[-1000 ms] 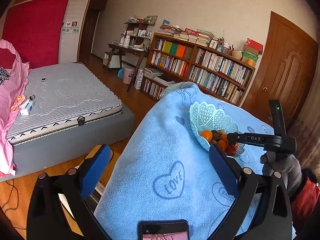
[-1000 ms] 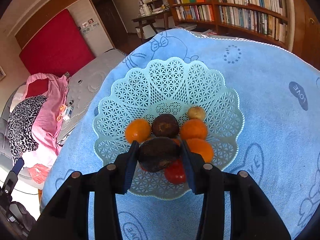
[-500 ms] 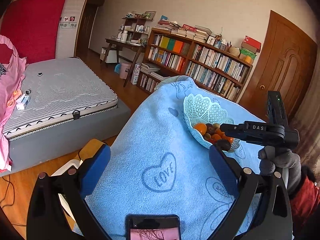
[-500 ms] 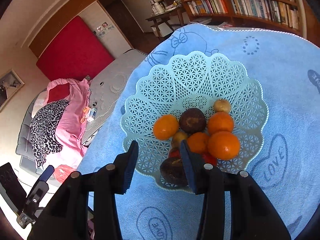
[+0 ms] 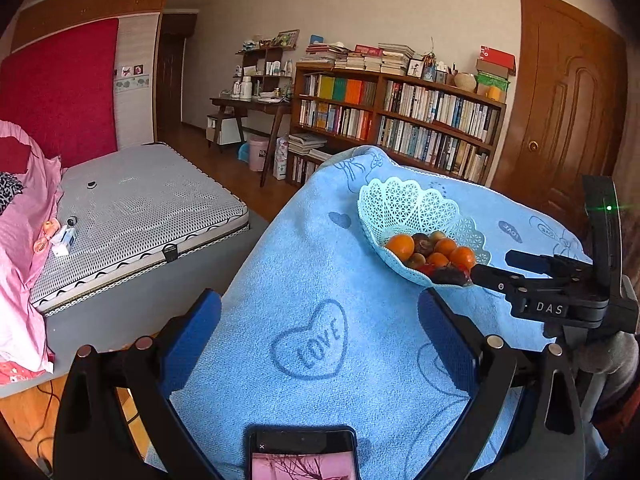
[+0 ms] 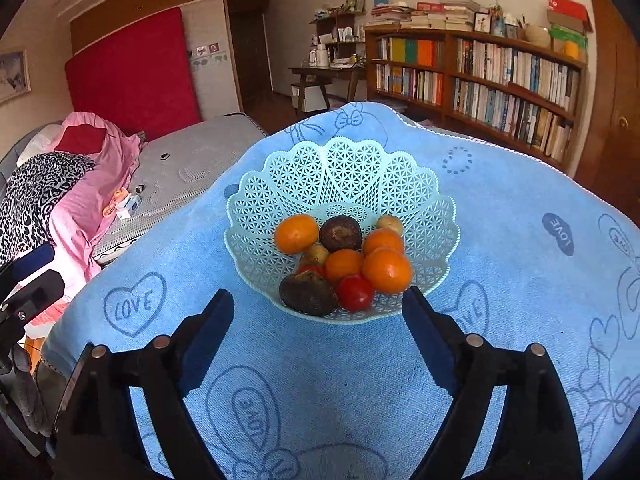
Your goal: Organize fruits
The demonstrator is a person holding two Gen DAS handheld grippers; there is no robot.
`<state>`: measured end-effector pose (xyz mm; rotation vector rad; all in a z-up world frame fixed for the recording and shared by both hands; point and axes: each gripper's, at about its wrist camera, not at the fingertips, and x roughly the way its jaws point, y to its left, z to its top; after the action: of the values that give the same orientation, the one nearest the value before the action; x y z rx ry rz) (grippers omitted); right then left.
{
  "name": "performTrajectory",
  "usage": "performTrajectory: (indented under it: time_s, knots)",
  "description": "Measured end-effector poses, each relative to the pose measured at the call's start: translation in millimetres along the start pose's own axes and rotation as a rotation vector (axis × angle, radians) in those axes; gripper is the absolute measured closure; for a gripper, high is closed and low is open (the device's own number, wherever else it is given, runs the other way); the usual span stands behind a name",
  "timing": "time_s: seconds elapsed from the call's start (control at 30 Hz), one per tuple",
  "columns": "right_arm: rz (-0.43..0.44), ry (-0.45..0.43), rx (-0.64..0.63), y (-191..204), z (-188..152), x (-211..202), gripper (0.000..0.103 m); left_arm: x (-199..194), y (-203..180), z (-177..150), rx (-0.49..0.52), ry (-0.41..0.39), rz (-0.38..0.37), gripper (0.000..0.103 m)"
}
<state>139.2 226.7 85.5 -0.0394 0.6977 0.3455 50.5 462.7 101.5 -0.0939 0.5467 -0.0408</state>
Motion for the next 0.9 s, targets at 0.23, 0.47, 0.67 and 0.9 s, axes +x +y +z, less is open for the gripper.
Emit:
performTrajectory:
  time_s: [0.23,0.47,0.67,0.9]
  knots:
    - [-0.013,0.015,0.053,-12.4,-16.4,-3.2,0.010,-3.9,-27.4,-4.7,0.099,-0.013,0.032,0.003]
    - [-0.069,-0.026,0.072,-21.6,-27.8,-14.9,0.010,0.3,-47.7,-3.8,0.141,0.001,0.037,0.003]
    - [-0.136,-0.090,0.052,-21.5,-28.2,-26.7,0.005,-0.8,-60.3,-4.4,0.177,-0.010,0.060,0.003]
    - [-0.238,-0.110,-0.002,-16.5,-27.1,-29.4,0.005,0.4,-68.5,-6.4,0.215,-0.010,0.079,0.003]
